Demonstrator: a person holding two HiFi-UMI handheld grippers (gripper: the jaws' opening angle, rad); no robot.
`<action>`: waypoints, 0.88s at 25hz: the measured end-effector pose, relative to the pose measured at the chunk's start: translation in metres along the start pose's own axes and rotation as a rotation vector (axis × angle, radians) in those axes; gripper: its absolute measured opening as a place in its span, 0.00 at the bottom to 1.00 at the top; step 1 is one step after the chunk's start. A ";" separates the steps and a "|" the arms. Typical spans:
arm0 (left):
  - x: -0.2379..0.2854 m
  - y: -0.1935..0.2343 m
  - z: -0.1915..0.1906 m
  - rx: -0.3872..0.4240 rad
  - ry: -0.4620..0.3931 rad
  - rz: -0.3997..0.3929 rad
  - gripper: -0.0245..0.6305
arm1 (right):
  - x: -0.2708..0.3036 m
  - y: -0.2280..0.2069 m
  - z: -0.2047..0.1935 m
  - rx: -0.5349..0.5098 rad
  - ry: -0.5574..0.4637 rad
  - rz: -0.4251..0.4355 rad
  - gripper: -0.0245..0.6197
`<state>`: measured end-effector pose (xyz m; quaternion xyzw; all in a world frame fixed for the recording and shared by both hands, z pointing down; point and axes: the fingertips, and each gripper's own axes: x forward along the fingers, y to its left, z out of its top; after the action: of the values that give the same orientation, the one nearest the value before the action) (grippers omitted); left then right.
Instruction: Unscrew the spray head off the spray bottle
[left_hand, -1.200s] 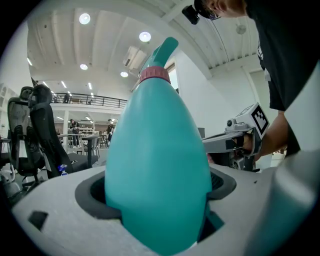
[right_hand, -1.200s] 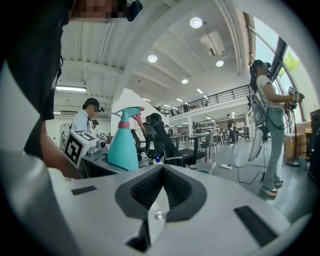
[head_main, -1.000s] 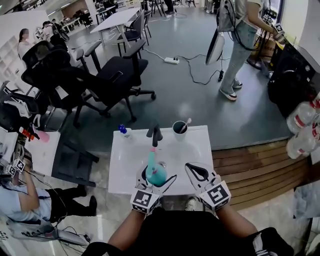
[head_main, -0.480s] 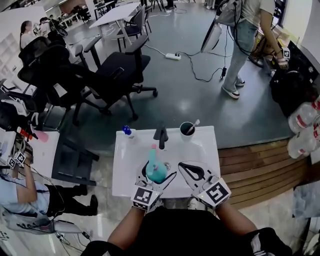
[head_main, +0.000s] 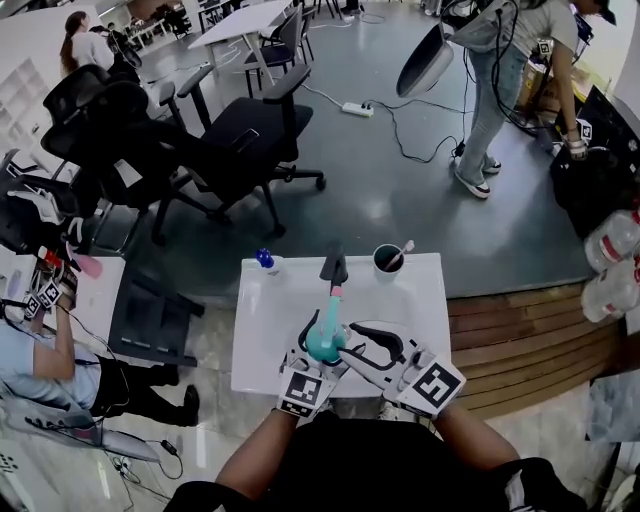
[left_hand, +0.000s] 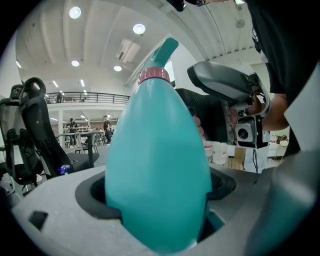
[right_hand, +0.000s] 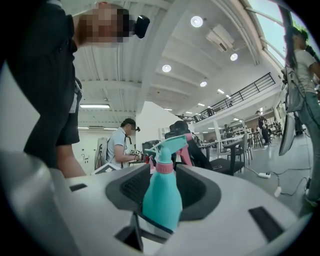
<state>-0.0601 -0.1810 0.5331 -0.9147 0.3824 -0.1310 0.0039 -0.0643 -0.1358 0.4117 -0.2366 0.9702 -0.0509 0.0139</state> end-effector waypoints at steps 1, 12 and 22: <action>0.001 -0.001 0.000 0.001 0.002 0.001 0.77 | 0.002 -0.001 0.001 -0.001 0.000 -0.010 0.31; 0.013 -0.019 -0.025 0.028 0.075 -0.012 0.77 | 0.011 -0.012 0.004 0.031 -0.011 -0.042 0.33; 0.010 -0.025 0.014 0.065 0.054 -0.014 0.78 | 0.004 -0.016 0.016 0.045 -0.065 -0.057 0.27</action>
<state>-0.0323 -0.1716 0.5249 -0.9128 0.3715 -0.1679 0.0225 -0.0593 -0.1531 0.3970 -0.2655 0.9606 -0.0655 0.0491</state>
